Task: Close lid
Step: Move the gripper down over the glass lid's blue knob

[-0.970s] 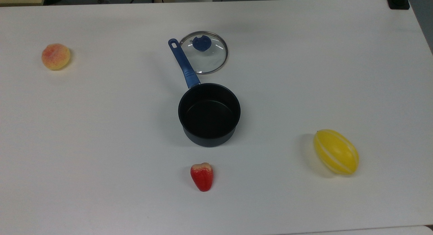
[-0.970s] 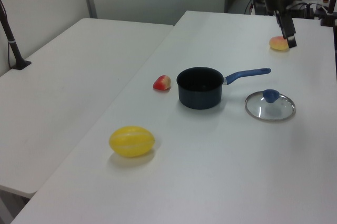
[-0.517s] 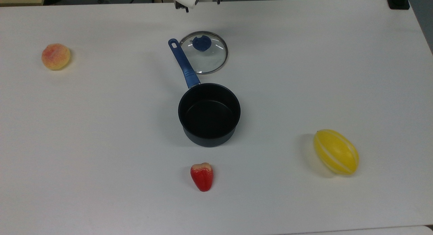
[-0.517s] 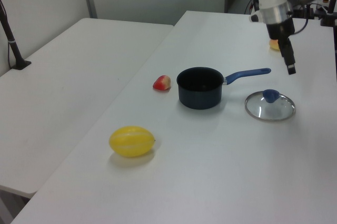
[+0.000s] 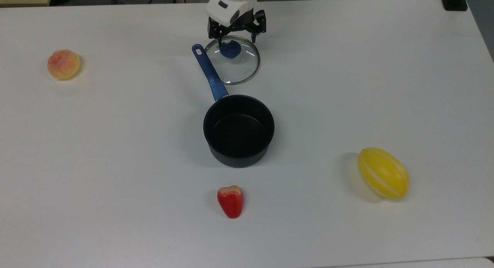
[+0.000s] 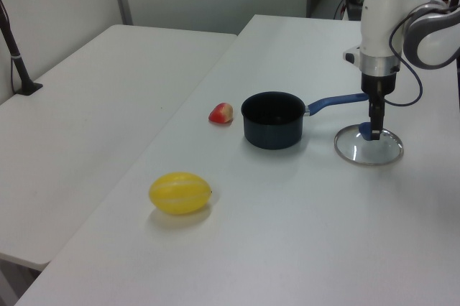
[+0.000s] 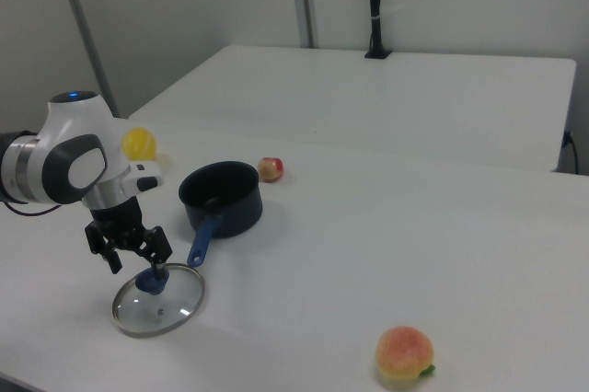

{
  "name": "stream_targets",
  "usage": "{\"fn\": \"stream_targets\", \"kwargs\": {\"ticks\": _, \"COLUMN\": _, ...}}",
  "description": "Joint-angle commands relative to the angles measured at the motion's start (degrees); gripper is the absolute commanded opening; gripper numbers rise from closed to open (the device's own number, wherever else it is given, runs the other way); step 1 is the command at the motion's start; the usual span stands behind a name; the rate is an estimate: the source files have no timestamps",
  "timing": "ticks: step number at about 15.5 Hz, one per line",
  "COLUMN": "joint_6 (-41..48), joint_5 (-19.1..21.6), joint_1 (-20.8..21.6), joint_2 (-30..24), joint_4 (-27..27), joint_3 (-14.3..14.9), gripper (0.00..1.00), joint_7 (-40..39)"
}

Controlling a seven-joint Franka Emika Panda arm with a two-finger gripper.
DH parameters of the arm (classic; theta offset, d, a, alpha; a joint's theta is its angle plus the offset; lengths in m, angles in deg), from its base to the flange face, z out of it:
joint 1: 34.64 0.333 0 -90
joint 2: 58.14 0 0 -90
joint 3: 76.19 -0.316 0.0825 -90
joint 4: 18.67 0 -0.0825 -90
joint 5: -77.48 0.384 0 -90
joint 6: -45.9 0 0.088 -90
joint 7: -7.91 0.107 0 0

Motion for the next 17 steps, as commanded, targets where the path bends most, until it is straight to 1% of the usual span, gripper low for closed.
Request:
{"fn": "stream_targets", "kwargs": {"ticks": 1, "joint_6": -5.39, "joint_5": -1.09, "joint_1": -0.65, "joint_2": -1.46, "joint_4": -2.93, "joint_3": -0.28, "gripper": 1.0, "joint_7": 1.9}}
{"fn": "stream_targets", "kwargs": {"ticks": 4, "joint_6": -5.57, "joint_5": -3.55, "joint_1": -1.09, "joint_2": -0.84, "joint_4": -3.02, "joint_3": -0.28, "gripper": 1.0, "joint_7": 2.51}}
{"fn": "stream_targets", "kwargs": {"ticks": 6, "joint_6": -5.66, "joint_5": -4.08, "joint_1": -1.09, "joint_2": 0.21, "joint_4": -3.02, "joint_3": -0.28, "gripper": 1.0, "joint_7": 2.61}}
{"fn": "stream_targets", "kwargs": {"ticks": 7, "joint_6": -5.66, "joint_5": -4.78, "joint_1": -1.18, "joint_2": 0.39, "joint_4": -3.02, "joint_3": -0.28, "gripper": 0.97, "joint_7": 2.61}}
{"fn": "stream_targets", "kwargs": {"ticks": 9, "joint_6": -5.66, "joint_5": -5.14, "joint_1": -1.18, "joint_2": 0.74, "joint_4": -3.02, "joint_3": -0.28, "gripper": 0.83, "joint_7": 2.87}}
{"fn": "stream_targets", "kwargs": {"ticks": 11, "joint_6": -5.66, "joint_5": -5.14, "joint_1": -1.18, "joint_2": 1.1, "joint_4": -3.02, "joint_3": -0.28, "gripper": 0.62, "joint_7": 2.87}}
{"fn": "stream_targets", "kwargs": {"ticks": 12, "joint_6": -5.66, "joint_5": -5.14, "joint_1": -1.18, "joint_2": 1.1, "joint_4": -3.02, "joint_3": -0.28, "gripper": 0.56, "joint_7": 3.04}}
{"fn": "stream_targets", "kwargs": {"ticks": 13, "joint_6": -5.66, "joint_5": -5.14, "joint_1": -1.18, "joint_2": 1.1, "joint_4": -3.02, "joint_3": -0.28, "gripper": 0.49, "joint_7": 3.13}}
{"fn": "stream_targets", "kwargs": {"ticks": 17, "joint_6": -5.66, "joint_5": -5.14, "joint_1": -1.09, "joint_2": 1.18, "joint_4": -3.02, "joint_3": -0.28, "gripper": 0.05, "joint_7": 4.98}}
